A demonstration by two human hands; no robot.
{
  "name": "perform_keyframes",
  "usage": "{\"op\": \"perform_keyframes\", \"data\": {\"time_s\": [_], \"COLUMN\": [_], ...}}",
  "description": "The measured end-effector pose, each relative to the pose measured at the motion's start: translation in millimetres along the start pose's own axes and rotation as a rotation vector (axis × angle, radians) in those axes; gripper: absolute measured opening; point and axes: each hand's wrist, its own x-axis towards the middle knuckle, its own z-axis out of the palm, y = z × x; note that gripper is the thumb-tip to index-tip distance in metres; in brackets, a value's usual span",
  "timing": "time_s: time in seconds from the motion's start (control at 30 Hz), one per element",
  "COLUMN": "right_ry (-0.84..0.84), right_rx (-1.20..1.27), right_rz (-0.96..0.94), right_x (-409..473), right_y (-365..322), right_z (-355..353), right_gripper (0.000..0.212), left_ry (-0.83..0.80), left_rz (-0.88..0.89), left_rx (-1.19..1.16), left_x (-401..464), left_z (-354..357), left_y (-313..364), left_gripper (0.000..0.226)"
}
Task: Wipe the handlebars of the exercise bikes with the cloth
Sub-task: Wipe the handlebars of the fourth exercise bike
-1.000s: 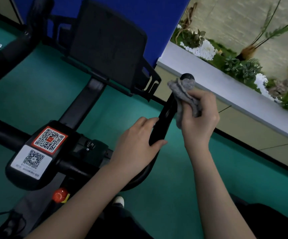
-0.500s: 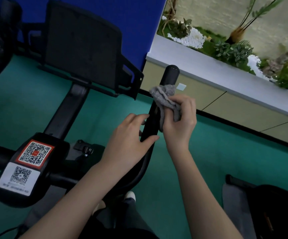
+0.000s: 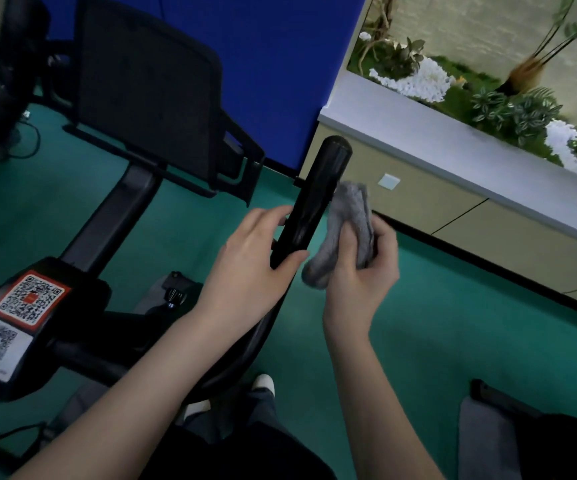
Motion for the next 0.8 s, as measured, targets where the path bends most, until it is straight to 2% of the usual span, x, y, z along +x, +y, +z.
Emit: {"op": "perform_keyframes", "data": {"time_s": [0.17,0.27,0.47,0.6,0.8], "right_ry": [-0.139,-0.168,-0.236,-0.411,-0.56], "right_rx": [0.239,0.453,0.512,0.545,0.578], "right_rz": [0.473,0.672,0.676,0.68,0.828], "right_x": [-38,-36,17,43,27], "right_y": [15,14,3,-1,9], "right_z": [1,9,25,27,11], "right_gripper": [0.004,0.007,0.006,0.009,0.015], "left_ry": [0.066,0.091,0.107,0.116,0.119], "left_rz": [-0.015,-0.038,-0.07,-0.09,-0.104], "left_rx": [-0.018,-0.011,-0.02,-0.051,-0.053], "left_x": [-2,-3,-4,-5,-4], "left_z": [5,6,7,9,10], "left_y": [1,2,3,4,3], "left_gripper": [0.05,0.051,0.052,0.051,0.051]}}
